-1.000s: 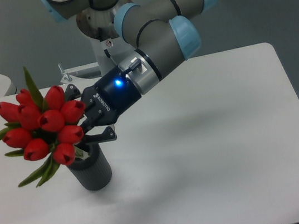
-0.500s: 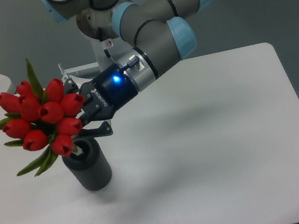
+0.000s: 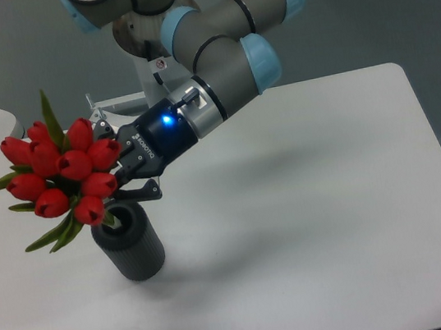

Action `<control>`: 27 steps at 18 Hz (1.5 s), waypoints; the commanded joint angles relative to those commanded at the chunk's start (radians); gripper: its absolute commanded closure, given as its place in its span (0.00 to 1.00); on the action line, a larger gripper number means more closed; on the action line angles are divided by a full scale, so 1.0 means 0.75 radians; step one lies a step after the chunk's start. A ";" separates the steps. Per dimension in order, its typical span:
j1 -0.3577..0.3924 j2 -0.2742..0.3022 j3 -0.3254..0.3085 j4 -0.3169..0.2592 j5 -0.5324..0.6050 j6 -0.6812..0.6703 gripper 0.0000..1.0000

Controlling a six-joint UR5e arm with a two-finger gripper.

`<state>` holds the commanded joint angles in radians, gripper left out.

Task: Insert the flowers into the vase
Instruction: 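Push the tulip stems further down into the vase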

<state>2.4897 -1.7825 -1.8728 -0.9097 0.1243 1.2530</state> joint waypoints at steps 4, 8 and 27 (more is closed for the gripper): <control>-0.004 -0.004 -0.062 0.000 0.000 0.106 0.84; -0.004 -0.014 -0.064 0.006 0.004 0.156 0.82; 0.049 -0.115 -0.203 0.010 0.051 0.446 0.29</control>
<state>2.5265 -1.8684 -2.0248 -0.9020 0.1626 1.5877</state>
